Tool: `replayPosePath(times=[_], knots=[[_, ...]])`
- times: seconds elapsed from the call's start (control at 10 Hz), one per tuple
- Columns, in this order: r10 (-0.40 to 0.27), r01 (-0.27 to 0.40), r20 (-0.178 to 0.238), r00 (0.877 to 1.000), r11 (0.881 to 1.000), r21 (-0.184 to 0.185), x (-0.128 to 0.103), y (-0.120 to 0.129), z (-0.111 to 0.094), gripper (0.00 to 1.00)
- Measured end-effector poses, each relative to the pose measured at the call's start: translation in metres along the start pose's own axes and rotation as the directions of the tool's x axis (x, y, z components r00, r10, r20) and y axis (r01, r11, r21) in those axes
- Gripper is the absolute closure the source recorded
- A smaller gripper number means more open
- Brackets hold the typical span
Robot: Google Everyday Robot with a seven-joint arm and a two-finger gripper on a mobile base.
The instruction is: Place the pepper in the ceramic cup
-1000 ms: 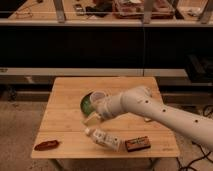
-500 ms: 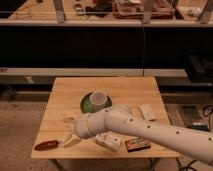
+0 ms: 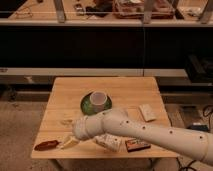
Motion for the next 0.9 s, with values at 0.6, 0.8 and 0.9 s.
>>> replayPosePath(times=[0.6,0.8,0.9], knots=[[0.035,-0.04,-0.189,0.981,0.999,-0.027,-0.029,0.008,0.054,0.36],[0.032,-0.038,-0.186,0.982,0.999,-0.027,-0.029,0.008,0.054,0.36],[0.027,-0.031,-0.174,0.984,0.999,-0.021,-0.03,0.007,0.055,0.36]])
